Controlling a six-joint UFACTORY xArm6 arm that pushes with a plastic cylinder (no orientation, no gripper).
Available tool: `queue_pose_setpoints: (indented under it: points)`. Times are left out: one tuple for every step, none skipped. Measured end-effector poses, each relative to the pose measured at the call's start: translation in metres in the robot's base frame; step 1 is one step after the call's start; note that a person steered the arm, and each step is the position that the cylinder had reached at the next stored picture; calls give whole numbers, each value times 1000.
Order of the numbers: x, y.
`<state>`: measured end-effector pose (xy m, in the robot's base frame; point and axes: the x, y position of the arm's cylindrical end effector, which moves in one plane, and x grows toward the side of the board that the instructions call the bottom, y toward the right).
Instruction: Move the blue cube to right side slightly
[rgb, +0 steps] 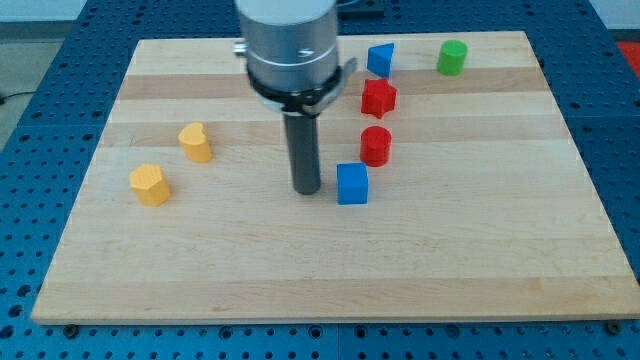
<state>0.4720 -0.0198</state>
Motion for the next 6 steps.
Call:
queue_pose_setpoints:
  points:
    - [0,29]
    - [0,41]
    - [0,22]
    - [3,-24]
    - [-11,-106]
    - [-41,-143]
